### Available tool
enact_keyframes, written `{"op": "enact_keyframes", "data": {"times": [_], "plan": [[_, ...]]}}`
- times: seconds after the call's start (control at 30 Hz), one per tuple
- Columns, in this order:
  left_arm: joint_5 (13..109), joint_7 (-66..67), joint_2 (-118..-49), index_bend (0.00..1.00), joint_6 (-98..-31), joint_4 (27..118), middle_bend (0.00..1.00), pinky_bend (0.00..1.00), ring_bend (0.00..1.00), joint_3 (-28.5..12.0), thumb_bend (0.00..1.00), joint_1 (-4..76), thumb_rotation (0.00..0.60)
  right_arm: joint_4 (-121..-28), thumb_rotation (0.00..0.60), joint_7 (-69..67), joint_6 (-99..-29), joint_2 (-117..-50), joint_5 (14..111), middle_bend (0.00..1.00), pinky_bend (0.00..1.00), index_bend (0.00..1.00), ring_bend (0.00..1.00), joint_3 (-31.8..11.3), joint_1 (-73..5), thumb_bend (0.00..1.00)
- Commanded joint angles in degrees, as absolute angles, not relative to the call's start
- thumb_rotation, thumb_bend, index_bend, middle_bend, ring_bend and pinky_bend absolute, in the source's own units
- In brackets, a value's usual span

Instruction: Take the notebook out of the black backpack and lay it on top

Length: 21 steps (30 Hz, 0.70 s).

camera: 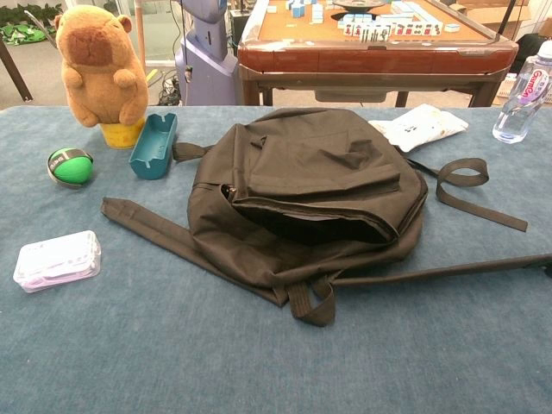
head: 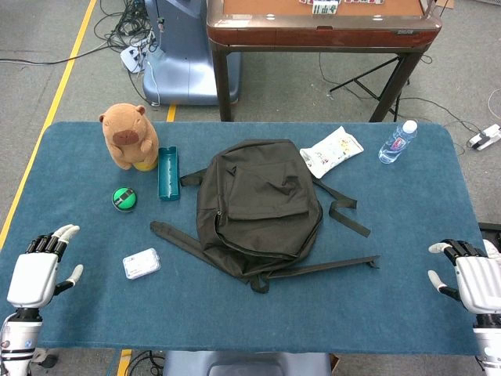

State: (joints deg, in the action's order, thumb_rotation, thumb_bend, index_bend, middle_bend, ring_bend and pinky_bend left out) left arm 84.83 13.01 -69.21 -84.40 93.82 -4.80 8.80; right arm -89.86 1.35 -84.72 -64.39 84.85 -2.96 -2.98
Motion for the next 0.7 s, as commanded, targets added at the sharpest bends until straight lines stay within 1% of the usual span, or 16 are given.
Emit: {"op": "enact_keyframes", "data": {"times": [0.03, 0.7], "plan": [[84.68, 13.07, -69.26, 0.19, -84.43, 93.74, 0.19, 0.2, 0.22, -4.77, 0.32, 8.75, 0.6, -89.74, 0.6, 1.31, -84.63, -64.44, 84.85, 0.34, 0.41, 0.38, 0.28, -2.95, -2.98, 0.23], [85.97, 11.92, -68.16, 0.19, -83.99, 93.61, 0.19, 0.2, 0.22, -4.4, 0.32, 9.48, 0.6, -89.27, 0.6, 0.83, -86.2, -64.51, 85.81, 0.35, 0.41, 0.38, 0.28, -3.68, -2.88, 0.23]]}}
